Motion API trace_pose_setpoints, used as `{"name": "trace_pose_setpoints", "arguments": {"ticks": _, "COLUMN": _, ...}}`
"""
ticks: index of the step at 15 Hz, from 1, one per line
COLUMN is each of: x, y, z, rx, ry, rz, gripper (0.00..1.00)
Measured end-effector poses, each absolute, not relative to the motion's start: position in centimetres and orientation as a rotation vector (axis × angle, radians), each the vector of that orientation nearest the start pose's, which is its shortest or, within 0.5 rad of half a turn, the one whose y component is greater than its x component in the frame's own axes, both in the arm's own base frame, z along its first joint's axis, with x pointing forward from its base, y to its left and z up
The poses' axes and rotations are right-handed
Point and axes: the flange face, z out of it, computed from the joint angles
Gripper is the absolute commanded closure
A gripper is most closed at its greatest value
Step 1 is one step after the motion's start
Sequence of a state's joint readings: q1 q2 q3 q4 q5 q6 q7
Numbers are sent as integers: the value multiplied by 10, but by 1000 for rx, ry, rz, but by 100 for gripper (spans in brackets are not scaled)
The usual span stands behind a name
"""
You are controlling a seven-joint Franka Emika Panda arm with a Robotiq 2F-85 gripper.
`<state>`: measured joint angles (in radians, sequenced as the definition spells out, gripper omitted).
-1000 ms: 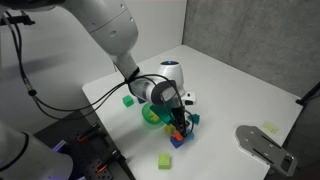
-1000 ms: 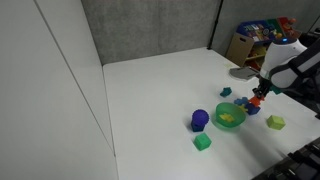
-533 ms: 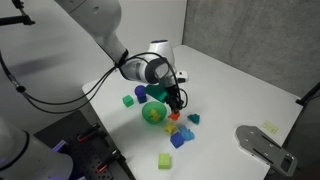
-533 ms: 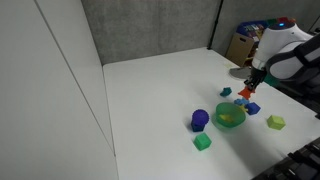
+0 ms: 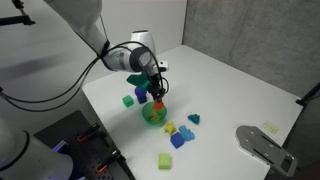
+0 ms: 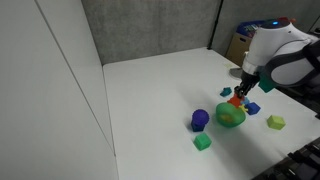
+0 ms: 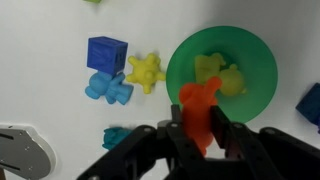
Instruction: Pick up the orange toy from the table and put it in the green bowl
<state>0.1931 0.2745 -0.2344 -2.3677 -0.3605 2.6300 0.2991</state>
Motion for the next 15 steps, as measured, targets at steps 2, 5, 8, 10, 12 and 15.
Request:
{"name": "trace_pose_setpoints", "arguments": {"ticks": 2, "x": 503, "y": -7, "z": 208, "rx": -3373, "ry": 11, "rz": -15, "gripper": 19}}
{"name": "trace_pose_setpoints", "arguments": {"ticks": 5, "x": 503, "y": -2, "z": 213, "rx": -3369, "ry": 2, "rz": -18, "gripper": 0}}
{"name": "trace_pose_setpoints", "arguments": {"ticks": 8, "x": 504, "y": 1, "z": 232, "rx": -3363, "ry": 20, "rz": -24, "gripper": 0}}
{"name": "trace_pose_setpoints", "arguments": {"ticks": 10, "x": 506, "y": 3, "z": 252, "rx": -3356, "ry": 48, "rz": -29, "gripper": 0}}
{"name": "trace_pose_setpoints", "arguments": {"ticks": 12, "x": 508, "y": 3, "z": 275, "rx": -3354, "ry": 76, "rz": -31, "gripper": 0}}
{"name": "trace_pose_setpoints", "arguments": {"ticks": 15, "x": 510, "y": 2, "z": 310, "rx": -3355, "ry": 130, "rz": -12, "gripper": 0}}
